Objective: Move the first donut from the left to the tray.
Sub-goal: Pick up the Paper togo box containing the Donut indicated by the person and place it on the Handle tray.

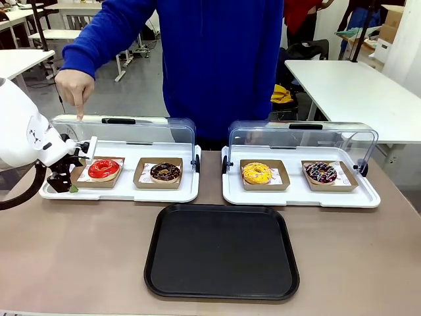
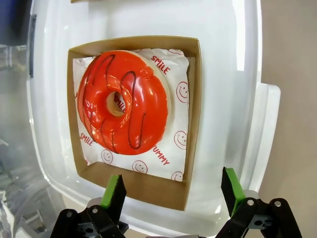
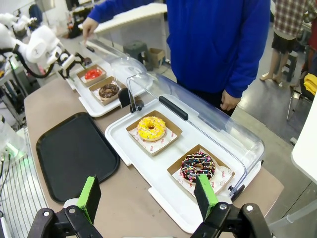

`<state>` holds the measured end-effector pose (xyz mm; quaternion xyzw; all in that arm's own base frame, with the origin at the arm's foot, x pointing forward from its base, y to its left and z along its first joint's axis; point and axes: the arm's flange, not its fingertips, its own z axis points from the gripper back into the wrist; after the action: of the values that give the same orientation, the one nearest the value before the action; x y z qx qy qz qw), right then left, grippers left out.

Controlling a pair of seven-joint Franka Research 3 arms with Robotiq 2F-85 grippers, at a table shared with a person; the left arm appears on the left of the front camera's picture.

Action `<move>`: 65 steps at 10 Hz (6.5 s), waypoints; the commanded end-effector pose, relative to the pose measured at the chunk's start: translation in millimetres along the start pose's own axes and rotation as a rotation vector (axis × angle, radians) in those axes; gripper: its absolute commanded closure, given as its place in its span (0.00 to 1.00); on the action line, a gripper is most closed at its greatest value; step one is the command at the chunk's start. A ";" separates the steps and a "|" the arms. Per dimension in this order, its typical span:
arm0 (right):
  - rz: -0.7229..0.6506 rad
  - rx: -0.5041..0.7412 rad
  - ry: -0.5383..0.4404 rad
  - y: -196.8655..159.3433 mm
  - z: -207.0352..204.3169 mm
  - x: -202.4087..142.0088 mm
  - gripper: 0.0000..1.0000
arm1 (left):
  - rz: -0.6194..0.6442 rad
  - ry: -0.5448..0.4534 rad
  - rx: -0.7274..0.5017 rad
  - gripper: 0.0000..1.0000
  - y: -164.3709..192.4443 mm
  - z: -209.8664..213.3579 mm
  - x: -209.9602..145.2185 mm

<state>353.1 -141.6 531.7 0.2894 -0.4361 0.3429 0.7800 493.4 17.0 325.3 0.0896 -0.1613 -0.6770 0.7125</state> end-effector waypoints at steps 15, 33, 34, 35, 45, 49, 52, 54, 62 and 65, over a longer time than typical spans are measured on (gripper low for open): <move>0.026 0.001 -0.020 -2.4 -1.3 1.0 0.00 | -0.050 0.058 -0.117 1.00 12.4 -11.7 -1.2; 0.026 0.001 -0.020 -2.4 -1.3 1.0 0.00 | -0.024 -0.050 0.004 0.98 -2.5 81.9 30.3; 0.026 0.001 -0.020 -2.4 -1.3 1.0 0.00 | -0.048 -0.066 -0.036 0.98 -13.7 96.7 46.0; 0.026 0.001 -0.020 -2.4 -1.3 1.0 0.00 | -0.063 -0.081 -0.049 0.98 -27.0 109.5 65.0; 0.026 0.001 -0.020 -2.4 -1.3 1.0 0.00 | -0.201 -0.117 -0.065 0.98 -124.3 161.0 241.3; 0.026 0.001 -0.020 -2.4 -1.3 1.0 0.00 | -0.216 -0.127 -0.083 0.98 -128.4 162.0 244.4; 0.026 0.001 -0.020 -2.4 -1.3 1.0 0.00 | -0.153 -0.094 -0.074 0.98 -179.5 157.7 308.8; 0.026 0.001 -0.020 -2.4 -1.3 1.0 0.00 | -0.116 -0.047 -0.094 0.98 -209.8 142.0 336.5; 0.026 0.001 -0.020 -2.4 -1.3 1.0 0.00 | -0.171 0.033 -0.013 0.98 -267.5 76.1 376.9; 0.026 0.001 -0.020 -2.4 -1.3 1.0 0.00 | -0.133 0.033 -0.023 0.98 -278.5 58.5 381.2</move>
<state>353.1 -142.1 530.6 0.2880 -0.4344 0.3444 0.7809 223.5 -368.2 335.5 0.0924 -0.1224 -0.7358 0.6596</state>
